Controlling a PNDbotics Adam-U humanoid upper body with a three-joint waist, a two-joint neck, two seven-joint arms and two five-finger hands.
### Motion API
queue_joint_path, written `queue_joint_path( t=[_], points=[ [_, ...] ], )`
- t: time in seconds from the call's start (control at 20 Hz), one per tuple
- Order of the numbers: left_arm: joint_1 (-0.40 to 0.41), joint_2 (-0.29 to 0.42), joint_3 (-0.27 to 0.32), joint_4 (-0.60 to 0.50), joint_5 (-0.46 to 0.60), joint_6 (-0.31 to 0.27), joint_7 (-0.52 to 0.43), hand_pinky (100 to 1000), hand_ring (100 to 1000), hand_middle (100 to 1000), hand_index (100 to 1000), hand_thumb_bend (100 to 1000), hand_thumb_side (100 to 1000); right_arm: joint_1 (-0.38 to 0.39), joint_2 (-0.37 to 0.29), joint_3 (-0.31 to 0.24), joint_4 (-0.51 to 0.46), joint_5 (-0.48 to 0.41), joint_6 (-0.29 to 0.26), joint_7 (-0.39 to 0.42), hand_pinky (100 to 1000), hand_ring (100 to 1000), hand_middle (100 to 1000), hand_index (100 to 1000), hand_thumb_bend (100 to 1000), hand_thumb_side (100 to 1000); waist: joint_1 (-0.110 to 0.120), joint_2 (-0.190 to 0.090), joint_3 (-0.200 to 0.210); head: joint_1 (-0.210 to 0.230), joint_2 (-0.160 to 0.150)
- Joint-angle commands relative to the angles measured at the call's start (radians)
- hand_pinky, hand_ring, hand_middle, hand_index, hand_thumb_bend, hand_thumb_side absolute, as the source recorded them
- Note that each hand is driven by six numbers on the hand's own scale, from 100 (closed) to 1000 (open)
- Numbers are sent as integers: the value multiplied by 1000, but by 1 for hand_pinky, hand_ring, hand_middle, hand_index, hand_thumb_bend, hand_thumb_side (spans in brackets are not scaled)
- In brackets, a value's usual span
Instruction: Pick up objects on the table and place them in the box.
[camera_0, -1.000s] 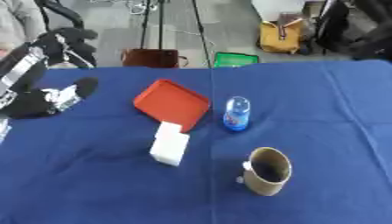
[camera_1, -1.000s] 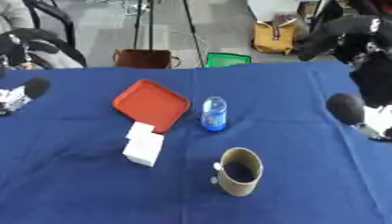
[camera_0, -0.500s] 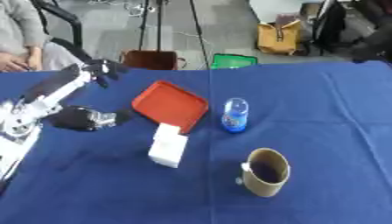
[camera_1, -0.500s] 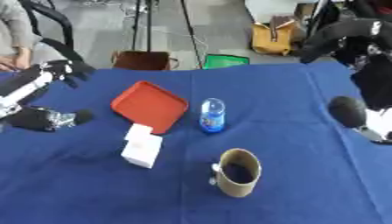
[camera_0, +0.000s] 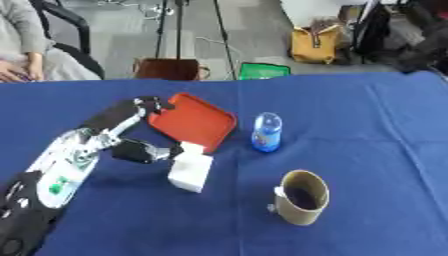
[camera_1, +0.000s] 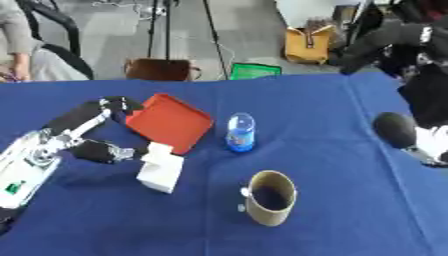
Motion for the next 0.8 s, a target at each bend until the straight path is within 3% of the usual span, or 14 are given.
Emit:
queue_joint_path(
  t=[0.05,0.5,0.55,0.6,0.65,0.8],
  points=[
    [-22,-13,-13,29,-7,-21,39,659,770,795,891,601,652,-15,-10,-2,-18,-5,-4,4,775,648,693,792,580,391,-2,-16,0,-2,1],
    [-13,-42,-35,60,-9,-56,51,644,751,770,863,597,634,-14,-9,-2,-18,-5,-4,6,775,648,693,792,579,393,-2,-14,-1,-2,3],
    [-11,-44,-38,61,-1,-63,50,643,752,774,865,506,663,-14,-9,-2,-18,-5,-4,6,775,648,693,792,577,395,-2,-13,-1,-2,3],
    [-7,-44,-39,59,13,-70,47,643,752,774,865,506,663,-14,-9,-3,-18,-4,-4,5,775,648,693,792,577,395,-2,-13,-2,-2,3],
    [-5,-44,-36,55,30,-70,47,624,743,769,861,369,661,-14,-10,-3,-17,-4,-4,4,775,648,693,792,574,398,-2,-13,-2,-2,2],
    [1,-42,-21,35,98,-38,74,613,740,769,859,345,656,-13,-9,-3,-17,-5,-4,4,775,648,693,792,576,398,-1,-15,-1,-3,1]
  ],
)
